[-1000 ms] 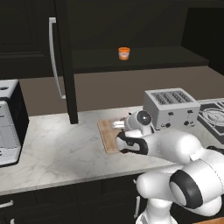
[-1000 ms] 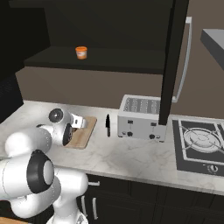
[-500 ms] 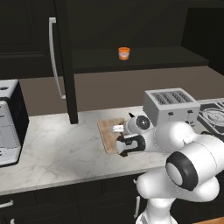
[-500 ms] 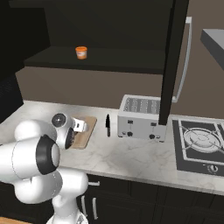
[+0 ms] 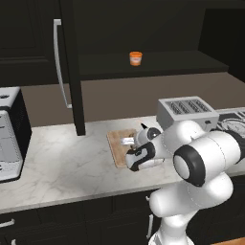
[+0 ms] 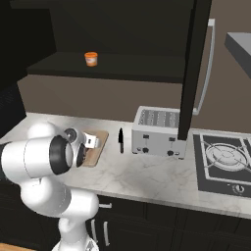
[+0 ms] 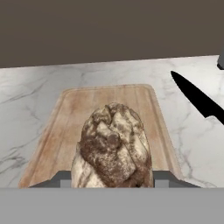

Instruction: Pick the bread, place it on the cutting board, pick the jam, place it on the counter, and close the cabinet.

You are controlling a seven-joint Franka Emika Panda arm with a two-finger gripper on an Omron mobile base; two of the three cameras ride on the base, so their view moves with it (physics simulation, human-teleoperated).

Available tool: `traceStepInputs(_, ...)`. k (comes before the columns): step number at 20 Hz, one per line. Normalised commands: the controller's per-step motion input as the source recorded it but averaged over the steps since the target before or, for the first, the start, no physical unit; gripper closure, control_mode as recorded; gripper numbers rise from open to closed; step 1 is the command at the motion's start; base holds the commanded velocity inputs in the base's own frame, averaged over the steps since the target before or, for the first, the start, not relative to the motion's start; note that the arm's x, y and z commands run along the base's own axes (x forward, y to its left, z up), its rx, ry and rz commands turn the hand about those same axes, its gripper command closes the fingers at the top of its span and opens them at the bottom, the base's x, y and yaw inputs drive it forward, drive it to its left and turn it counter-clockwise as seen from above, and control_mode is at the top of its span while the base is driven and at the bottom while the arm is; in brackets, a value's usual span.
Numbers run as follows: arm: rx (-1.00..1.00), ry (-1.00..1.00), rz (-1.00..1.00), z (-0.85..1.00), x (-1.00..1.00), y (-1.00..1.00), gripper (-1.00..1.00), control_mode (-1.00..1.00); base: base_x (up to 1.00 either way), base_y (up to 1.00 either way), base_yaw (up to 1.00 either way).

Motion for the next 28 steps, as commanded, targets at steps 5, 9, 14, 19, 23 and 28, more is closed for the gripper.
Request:
traceStepInputs(5, 0.0, 0.0, 0.01, -0.13, 0.08, 0.04, 1.0, -1.0, 0.0, 0.0, 0.0)
traceStepInputs(9, 0.0, 0.0, 0.01, -0.18, 0.07, 0.04, 1.0, -1.0, 0.0, 0.0, 0.0)
traceStepInputs(14, 0.0, 0.0, 0.01, -0.15, 0.04, 0.03, 1.0, -1.0, 0.0, 0.0, 0.0)
traceStepInputs(19, 0.0, 0.0, 0.0, -0.11, 0.05, 0.05, 1.0, -1.0, 0.0, 0.0, 0.0)
traceStepInputs(23, 0.0, 0.0, 0.0, -0.04, 0.02, 0.07, 1.0, -1.0, 0.0, 0.0, 0.0)
traceStepInputs(28, 0.0, 0.0, 0.0, 0.0, 0.0, 0.0, 1.0, -1.0, 0.0, 0.0, 0.0)
